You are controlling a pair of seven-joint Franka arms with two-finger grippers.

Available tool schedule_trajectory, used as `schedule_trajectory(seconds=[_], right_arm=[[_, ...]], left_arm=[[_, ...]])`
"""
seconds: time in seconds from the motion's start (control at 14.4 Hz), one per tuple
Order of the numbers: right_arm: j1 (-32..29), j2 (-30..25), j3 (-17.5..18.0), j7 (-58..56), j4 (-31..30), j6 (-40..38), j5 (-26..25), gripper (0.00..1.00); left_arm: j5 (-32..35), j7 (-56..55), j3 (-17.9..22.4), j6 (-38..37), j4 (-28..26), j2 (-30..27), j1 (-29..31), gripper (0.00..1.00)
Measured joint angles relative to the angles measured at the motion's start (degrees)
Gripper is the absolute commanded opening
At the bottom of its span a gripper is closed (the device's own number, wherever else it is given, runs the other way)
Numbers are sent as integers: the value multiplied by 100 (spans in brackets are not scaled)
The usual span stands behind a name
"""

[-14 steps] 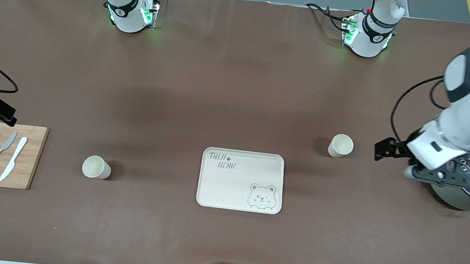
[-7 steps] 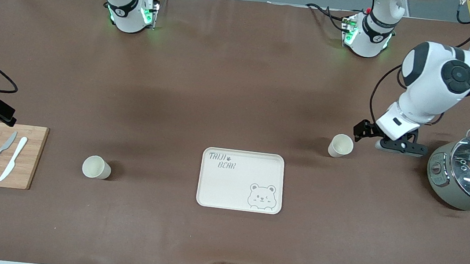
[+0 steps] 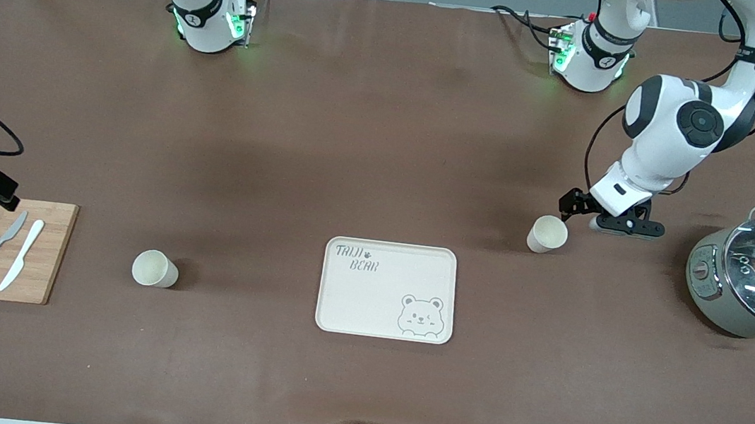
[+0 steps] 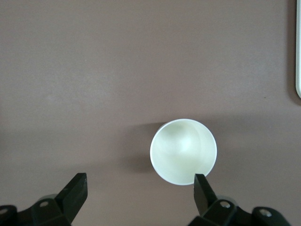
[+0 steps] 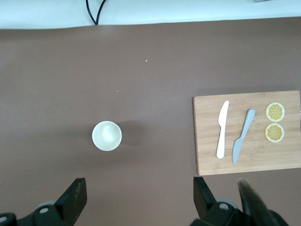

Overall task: Place white IKEA cup upright on tray with both arms
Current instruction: 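Grasp the cup with the left gripper while the right gripper reaches the other cup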

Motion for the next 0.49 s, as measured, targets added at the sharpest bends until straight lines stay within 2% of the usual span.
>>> schedule_trajectory(seconds=[0.21, 0.49], right_arm=[[65, 235, 24, -31, -175, 404, -1, 100], [46, 820, 9, -687, -317, 989, -1, 100]], left_arm=[[0, 0, 1, 171, -1, 197, 5, 100], [0, -1, 3, 513, -2, 465, 12, 100]])
